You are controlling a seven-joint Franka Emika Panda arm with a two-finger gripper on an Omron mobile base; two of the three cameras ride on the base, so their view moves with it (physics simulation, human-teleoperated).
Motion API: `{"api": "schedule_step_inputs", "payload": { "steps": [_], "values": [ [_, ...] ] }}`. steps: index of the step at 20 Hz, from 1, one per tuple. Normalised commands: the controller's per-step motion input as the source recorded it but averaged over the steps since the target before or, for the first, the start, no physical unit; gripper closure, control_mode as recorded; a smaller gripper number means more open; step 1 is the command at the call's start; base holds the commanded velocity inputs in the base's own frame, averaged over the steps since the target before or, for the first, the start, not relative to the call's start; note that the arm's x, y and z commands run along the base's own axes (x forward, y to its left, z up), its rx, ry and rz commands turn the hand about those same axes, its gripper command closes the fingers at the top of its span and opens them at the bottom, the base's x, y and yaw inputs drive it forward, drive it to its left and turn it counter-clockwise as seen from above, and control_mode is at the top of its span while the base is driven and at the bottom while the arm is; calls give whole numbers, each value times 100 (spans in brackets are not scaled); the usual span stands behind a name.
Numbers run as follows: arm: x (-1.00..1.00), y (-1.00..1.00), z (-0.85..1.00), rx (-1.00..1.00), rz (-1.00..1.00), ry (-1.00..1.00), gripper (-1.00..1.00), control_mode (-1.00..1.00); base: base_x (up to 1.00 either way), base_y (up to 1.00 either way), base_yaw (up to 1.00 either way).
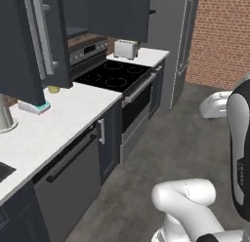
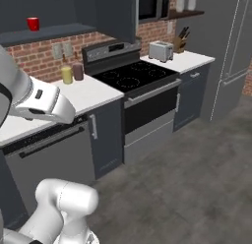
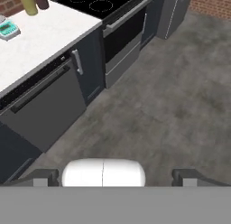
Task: Gather all objects into one cabinet and sort the glasses and bowls to opposite sides.
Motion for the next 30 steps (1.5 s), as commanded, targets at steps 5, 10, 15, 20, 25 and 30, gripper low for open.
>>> {"api": "schedule_step_inputs", "payload": {
  "steps": [5, 10, 15, 20, 25, 30],
  "values": [
    [0, 0, 0, 0, 0, 0, -100, 100, 100, -48, 3],
    [0, 0, 0, 0, 0, 0, -100, 100, 81, -33, 51],
    [0, 0, 0, 0, 0, 0, -100, 100, 31, -29, 85],
    [0, 0, 0, 0, 0, 0, -100, 100, 16, -19, 95],
    [0, 0, 0, 0, 0, 0, -100, 100, 46, -33, 71],
    [0, 0, 0, 0, 0, 0, -100, 100, 57, -40, 44]
  ]
}}
